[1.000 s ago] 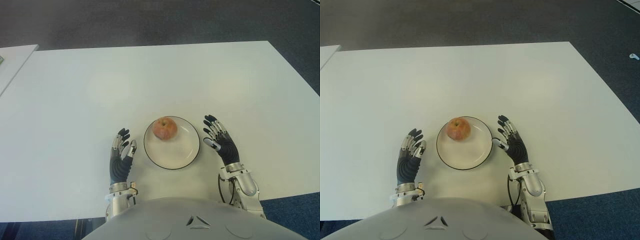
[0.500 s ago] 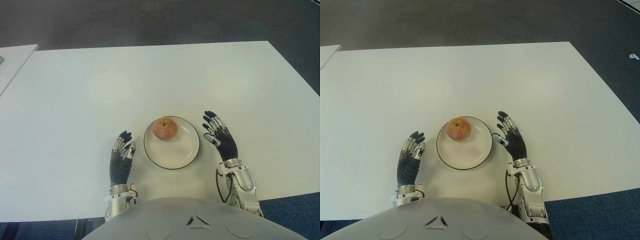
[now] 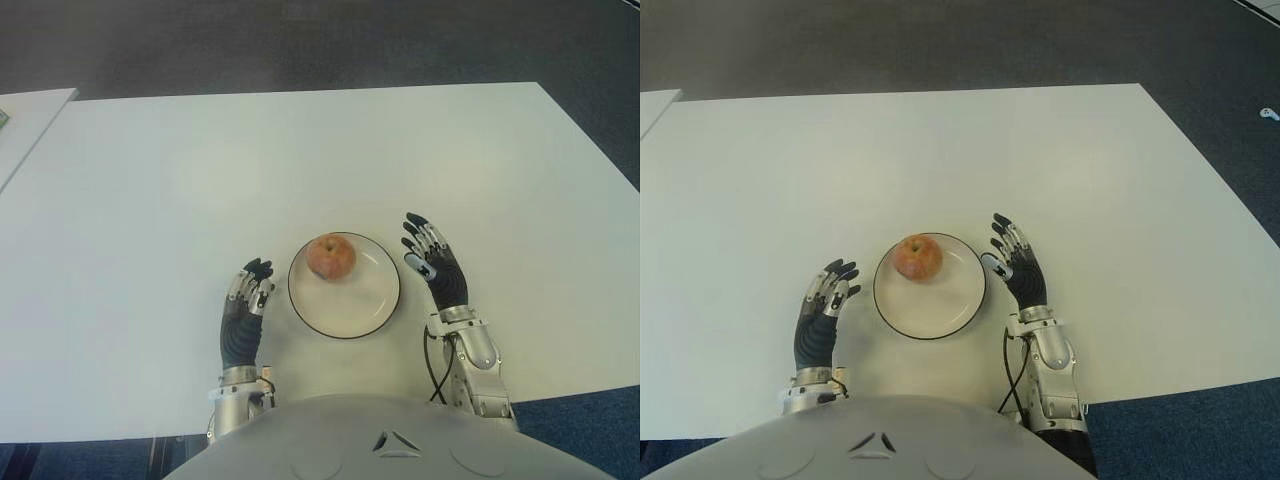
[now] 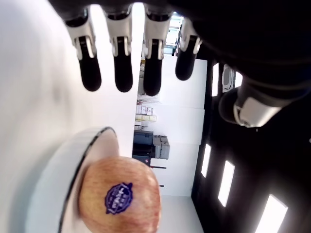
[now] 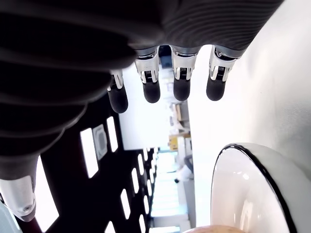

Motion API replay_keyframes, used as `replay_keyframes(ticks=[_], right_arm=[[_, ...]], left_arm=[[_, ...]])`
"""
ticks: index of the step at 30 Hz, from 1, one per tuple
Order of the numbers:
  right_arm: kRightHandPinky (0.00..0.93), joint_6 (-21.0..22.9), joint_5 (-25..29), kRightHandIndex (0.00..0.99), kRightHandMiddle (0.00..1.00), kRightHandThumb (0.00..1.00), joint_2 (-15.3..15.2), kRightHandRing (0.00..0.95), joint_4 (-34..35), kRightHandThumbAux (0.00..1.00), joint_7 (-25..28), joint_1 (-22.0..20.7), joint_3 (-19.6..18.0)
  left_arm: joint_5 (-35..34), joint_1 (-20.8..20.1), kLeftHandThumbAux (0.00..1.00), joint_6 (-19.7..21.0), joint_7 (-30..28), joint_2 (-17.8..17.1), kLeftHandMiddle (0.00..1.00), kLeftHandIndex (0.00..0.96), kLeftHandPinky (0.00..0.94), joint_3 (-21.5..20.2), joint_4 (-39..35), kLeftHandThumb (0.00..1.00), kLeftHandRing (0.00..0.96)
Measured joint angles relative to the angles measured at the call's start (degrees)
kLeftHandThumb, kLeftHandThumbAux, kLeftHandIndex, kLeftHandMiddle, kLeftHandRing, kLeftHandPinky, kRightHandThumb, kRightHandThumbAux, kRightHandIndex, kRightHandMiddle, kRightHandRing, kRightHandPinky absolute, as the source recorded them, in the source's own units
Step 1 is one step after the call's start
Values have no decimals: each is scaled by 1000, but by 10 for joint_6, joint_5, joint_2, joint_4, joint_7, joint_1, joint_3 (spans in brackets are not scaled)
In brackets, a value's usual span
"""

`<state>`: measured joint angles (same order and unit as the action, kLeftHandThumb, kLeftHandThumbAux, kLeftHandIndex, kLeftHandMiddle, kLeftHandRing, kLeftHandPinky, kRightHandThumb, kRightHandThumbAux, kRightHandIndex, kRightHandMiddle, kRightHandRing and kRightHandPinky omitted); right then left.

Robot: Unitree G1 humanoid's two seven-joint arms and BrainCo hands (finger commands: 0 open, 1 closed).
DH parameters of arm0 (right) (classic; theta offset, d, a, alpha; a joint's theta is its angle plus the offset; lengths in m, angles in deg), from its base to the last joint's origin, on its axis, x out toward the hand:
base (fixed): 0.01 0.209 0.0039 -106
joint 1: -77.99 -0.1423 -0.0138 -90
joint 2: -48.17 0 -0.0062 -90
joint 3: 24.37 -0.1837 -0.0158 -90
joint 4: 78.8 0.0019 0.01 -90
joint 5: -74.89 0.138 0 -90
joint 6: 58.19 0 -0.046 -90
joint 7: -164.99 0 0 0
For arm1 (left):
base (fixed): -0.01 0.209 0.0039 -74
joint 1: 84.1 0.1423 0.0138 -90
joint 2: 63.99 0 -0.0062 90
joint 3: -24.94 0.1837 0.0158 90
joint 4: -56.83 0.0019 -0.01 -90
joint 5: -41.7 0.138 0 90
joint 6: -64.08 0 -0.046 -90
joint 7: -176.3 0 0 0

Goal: Put the apples into the plate.

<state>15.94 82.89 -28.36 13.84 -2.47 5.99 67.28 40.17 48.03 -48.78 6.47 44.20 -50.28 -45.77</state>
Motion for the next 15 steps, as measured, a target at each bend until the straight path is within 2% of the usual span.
replay_keyframes(ticks=[8, 15], right_arm=[[69, 3, -7, 99, 42, 336, 2, 19, -11, 572, -3, -28, 1], [38, 4, -7, 76, 24, 338, 7, 5, -30, 589, -3, -46, 1]], left_arm=[[-16, -25, 434, 13, -3, -1, 271, 301, 328, -1, -10, 200, 286], [20, -49, 423, 41, 20, 3, 205, 260, 267, -9, -26, 206, 216]])
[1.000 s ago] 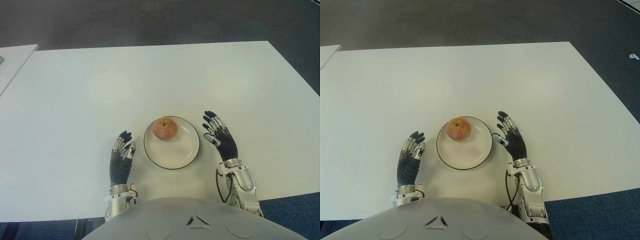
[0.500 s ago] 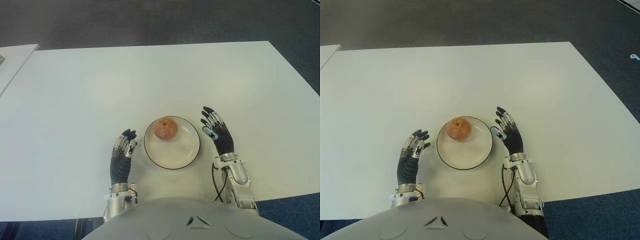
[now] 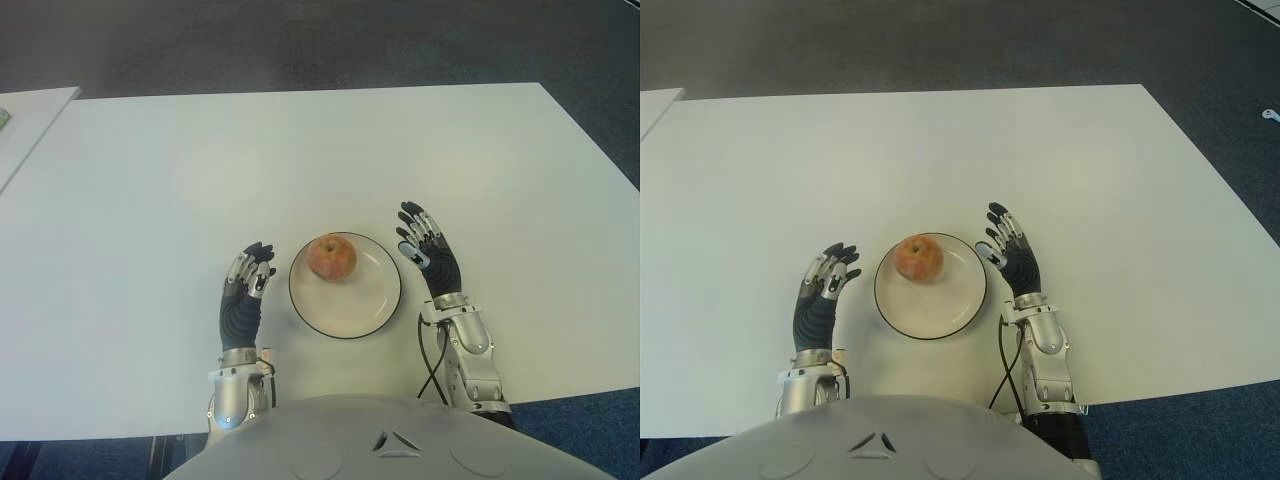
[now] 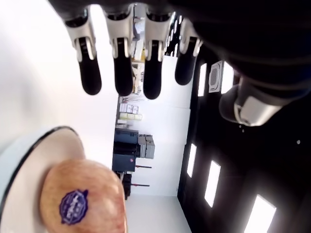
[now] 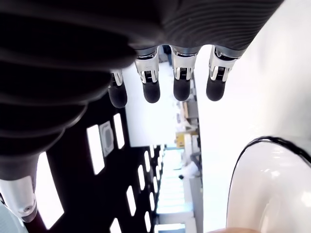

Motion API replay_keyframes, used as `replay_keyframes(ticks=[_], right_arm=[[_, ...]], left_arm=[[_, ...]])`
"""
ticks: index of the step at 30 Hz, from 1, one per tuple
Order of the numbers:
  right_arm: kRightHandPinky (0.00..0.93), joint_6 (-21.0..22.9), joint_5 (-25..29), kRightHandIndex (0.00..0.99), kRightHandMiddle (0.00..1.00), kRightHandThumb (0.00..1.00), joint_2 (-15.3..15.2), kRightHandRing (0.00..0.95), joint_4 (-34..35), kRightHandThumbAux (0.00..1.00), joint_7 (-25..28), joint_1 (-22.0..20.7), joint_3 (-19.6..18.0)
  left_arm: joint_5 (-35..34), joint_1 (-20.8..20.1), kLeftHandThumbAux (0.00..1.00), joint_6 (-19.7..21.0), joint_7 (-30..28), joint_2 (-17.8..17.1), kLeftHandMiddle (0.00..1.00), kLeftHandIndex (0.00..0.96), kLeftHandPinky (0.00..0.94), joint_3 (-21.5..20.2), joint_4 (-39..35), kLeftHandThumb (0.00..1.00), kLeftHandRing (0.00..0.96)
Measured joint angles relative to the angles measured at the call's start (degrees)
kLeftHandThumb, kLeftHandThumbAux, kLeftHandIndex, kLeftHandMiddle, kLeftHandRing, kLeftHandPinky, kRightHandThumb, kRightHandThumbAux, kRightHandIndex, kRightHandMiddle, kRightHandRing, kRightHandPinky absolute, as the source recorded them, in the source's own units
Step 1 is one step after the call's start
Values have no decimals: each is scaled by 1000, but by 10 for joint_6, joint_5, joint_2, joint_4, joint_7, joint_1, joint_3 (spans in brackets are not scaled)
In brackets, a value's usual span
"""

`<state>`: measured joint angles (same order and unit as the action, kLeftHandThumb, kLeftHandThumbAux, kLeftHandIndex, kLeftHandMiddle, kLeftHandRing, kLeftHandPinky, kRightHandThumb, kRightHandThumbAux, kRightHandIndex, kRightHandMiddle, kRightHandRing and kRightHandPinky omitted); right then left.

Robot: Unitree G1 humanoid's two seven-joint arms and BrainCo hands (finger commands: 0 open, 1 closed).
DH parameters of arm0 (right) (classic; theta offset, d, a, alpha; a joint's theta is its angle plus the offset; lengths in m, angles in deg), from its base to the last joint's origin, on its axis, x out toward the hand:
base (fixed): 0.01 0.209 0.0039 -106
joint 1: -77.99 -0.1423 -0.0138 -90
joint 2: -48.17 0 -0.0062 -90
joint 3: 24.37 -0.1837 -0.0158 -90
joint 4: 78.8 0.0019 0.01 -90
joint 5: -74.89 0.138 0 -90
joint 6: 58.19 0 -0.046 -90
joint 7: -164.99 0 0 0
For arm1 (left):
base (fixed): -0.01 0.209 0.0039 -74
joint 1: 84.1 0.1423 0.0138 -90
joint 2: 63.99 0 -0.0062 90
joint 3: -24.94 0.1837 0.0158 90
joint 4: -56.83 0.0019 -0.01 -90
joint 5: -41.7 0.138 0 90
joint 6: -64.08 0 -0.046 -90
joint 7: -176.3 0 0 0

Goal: Put the apples into the plate.

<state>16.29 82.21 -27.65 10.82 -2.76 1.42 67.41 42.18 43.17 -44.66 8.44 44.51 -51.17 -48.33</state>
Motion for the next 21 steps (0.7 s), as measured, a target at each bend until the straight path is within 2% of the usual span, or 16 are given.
replay_keyframes(ticks=[2, 9, 21], right_arm=[[43, 1, 0, 54, 16, 322, 0, 2, -3, 603, 1, -3, 0], [35, 13, 1, 20, 3, 269, 0, 0, -3, 639, 2, 2, 2], [47, 35, -4, 15, 0, 232, -1, 1, 27, 652, 0, 24, 13]], left_arm=[[12, -3, 441, 9, 10, 2, 171, 238, 219, -3, -3, 207, 177], [32, -2, 490, 16, 24, 7, 110, 187, 156, -14, -5, 199, 112], [58, 7, 564, 27, 35, 9, 75, 142, 151, -19, -15, 227, 87]])
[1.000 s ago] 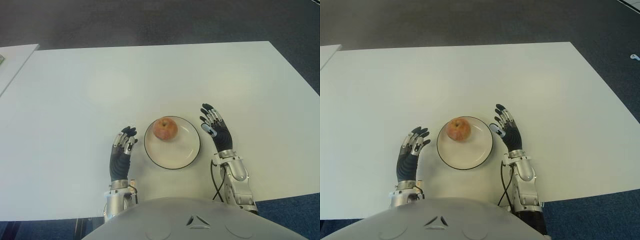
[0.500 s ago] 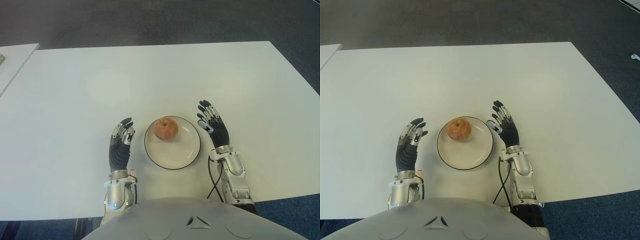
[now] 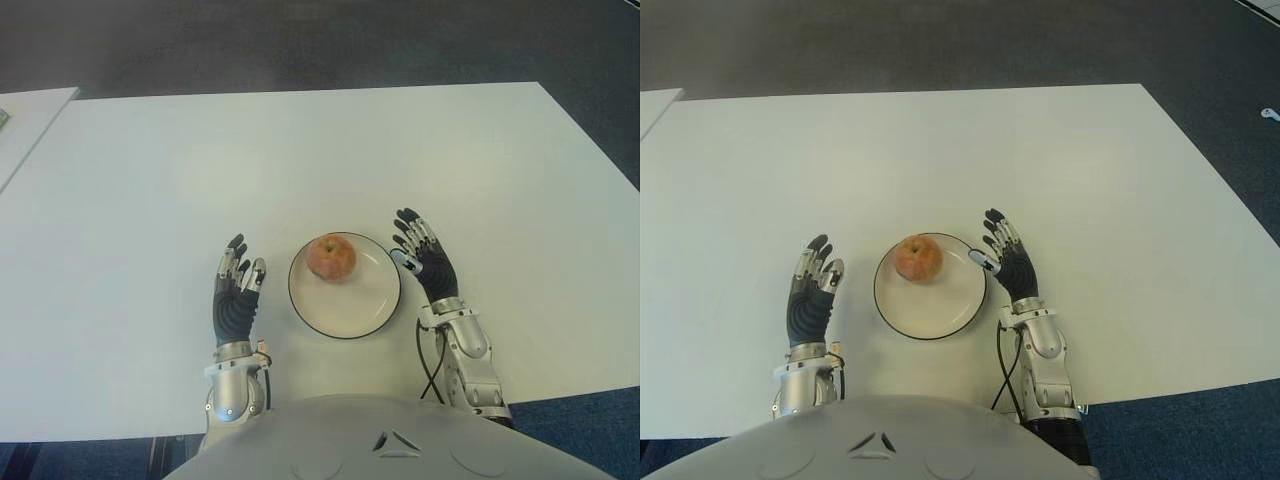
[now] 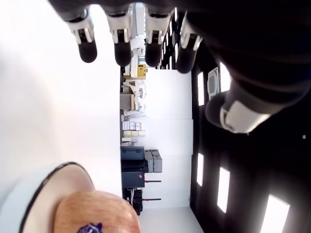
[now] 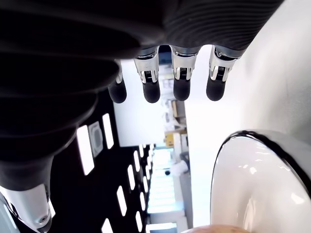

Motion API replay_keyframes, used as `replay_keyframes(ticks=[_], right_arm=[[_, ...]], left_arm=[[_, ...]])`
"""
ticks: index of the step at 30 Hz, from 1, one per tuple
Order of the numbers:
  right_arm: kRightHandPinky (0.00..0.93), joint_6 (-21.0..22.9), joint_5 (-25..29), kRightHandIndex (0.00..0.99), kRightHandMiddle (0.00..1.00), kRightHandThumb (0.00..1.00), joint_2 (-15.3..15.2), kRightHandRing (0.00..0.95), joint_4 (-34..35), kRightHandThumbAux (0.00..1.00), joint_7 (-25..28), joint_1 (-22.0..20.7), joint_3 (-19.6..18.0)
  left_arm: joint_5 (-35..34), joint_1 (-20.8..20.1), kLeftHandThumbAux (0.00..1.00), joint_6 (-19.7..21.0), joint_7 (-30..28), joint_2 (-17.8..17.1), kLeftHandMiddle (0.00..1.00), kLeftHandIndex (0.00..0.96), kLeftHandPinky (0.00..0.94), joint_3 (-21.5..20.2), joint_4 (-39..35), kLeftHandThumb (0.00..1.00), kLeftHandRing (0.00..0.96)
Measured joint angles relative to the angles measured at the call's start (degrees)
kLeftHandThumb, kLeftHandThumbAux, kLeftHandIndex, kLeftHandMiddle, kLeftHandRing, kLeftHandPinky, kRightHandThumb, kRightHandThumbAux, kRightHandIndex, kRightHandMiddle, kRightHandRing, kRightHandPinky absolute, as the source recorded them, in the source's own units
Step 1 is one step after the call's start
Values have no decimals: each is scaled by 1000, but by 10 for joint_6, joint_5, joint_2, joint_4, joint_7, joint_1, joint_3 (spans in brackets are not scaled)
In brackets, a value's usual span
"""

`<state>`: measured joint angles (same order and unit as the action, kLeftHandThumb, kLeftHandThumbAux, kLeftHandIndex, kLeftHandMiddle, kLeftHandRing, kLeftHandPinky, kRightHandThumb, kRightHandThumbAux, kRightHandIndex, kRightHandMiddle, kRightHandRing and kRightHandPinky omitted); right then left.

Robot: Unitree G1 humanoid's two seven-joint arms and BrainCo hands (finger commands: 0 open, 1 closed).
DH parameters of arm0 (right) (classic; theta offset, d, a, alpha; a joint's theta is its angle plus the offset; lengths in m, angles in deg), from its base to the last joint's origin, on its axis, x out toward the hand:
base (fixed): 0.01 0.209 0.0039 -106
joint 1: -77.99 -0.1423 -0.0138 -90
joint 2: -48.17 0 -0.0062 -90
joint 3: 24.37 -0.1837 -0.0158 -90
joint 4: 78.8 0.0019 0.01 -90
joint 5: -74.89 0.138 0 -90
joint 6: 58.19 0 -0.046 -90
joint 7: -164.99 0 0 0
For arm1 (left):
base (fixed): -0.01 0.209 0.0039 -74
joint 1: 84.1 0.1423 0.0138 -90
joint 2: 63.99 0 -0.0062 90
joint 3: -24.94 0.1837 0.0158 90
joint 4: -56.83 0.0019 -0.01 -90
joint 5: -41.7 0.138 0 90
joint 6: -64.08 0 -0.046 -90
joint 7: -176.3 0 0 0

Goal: Put the apples into the plate.

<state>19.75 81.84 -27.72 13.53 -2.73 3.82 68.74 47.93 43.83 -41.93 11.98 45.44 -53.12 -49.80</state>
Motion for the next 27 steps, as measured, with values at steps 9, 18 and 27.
replay_keyframes(ticks=[9, 18, 27], right_arm=[[45, 2, 0, 14, 2, 234, 0, 2, 27, 630, -1, 19, 4], [26, 2, 1, 3, 0, 239, -5, 0, 48, 624, 2, 43, 7], [8, 2, 1, 1, 0, 230, -11, 0, 63, 599, 9, 67, 12]], left_arm=[[17, 20, 587, -2, 16, -3, 84, 148, 175, -1, -14, 227, 95], [18, 49, 594, -20, 24, -5, 90, 175, 175, 0, -19, 227, 101], [17, 83, 576, -62, 32, -6, 101, 197, 177, 4, -20, 221, 107]])
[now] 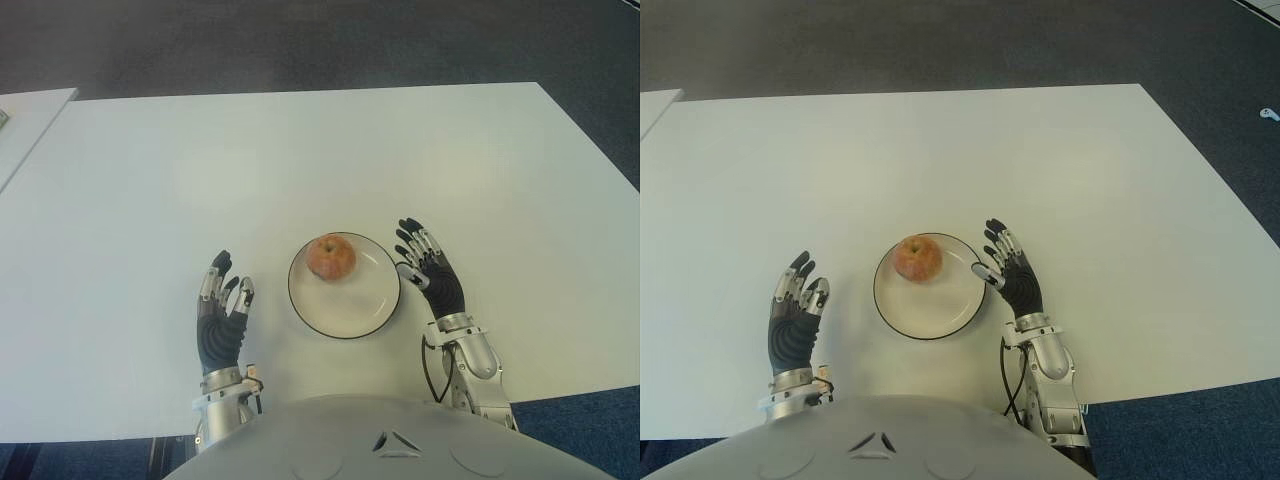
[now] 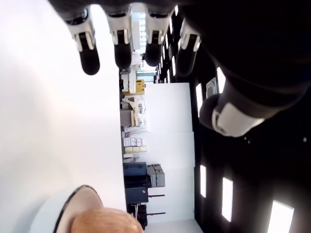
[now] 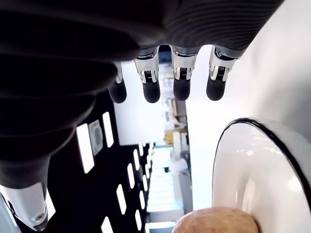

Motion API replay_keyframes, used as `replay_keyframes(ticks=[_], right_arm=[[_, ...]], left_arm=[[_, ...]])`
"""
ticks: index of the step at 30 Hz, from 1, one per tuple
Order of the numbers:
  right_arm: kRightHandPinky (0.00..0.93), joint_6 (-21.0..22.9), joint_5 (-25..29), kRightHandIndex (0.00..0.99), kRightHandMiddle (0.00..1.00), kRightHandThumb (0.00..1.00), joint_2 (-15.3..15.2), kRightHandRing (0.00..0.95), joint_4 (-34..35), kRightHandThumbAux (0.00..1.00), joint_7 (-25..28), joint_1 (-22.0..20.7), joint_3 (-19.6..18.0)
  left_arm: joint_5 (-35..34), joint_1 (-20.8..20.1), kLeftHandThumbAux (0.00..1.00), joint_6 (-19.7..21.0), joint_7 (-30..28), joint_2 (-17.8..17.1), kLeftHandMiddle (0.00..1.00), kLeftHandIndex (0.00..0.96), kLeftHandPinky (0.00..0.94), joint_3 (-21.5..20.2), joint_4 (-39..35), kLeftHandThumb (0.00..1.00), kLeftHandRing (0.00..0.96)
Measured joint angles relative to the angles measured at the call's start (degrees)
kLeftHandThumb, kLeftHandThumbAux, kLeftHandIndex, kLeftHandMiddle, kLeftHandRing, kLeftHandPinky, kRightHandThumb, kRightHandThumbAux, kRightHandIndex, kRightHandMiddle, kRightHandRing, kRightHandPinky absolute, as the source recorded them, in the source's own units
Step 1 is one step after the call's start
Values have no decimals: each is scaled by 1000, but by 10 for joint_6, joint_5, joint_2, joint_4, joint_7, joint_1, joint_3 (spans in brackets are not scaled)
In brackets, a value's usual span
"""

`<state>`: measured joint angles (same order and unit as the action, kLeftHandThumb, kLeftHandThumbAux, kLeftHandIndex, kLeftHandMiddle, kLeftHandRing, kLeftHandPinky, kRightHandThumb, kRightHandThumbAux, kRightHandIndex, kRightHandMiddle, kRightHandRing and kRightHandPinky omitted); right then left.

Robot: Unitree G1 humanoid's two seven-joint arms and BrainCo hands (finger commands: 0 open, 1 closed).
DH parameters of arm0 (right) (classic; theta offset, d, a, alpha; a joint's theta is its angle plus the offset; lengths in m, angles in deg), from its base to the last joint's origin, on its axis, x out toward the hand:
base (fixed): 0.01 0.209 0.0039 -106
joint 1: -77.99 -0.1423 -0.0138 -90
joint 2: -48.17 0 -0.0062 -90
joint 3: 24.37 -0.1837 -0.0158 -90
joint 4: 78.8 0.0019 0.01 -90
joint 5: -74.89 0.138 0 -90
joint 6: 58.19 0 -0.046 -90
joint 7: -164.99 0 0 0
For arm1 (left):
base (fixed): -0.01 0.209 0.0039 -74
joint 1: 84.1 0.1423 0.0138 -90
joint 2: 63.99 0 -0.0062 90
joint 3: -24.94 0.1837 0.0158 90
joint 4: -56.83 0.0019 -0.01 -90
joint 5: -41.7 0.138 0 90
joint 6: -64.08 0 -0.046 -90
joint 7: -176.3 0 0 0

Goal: Put the apples into the plate.

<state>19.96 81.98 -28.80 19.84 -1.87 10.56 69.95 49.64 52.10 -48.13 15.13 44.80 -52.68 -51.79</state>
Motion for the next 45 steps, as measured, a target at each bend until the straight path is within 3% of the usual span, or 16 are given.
replay_keyframes(ticks=[10, 23, 33, 45], right_arm=[[31, -3, 0, 14, 0, 255, -7, 0, -19, 576, 6, 5, 1], [1, -33, 10, 22, 0, 273, -9, 0, -42, 558, 23, 13, -10], [0, -44, 10, 8, 0, 232, -16, 0, -55, 590, 27, 21, -11], [7, -57, 10, 3, 0, 240, -11, 0, -75, 606, 27, 13, -9]], left_arm=[[-26, 13, 480, -41, -16, 0, 99, 147, 135, 20, 31, 195, 101], [3, -19, 429, -148, -32, 5, 81, 130, 109, 16, 122, 141, 66], [43, -18, 420, -176, -4, 14, 69, 135, 67, 11, 155, 123, 42], [44, -20, 418, -190, 5, 13, 88, 176, 87, -8, 187, 138, 54]])
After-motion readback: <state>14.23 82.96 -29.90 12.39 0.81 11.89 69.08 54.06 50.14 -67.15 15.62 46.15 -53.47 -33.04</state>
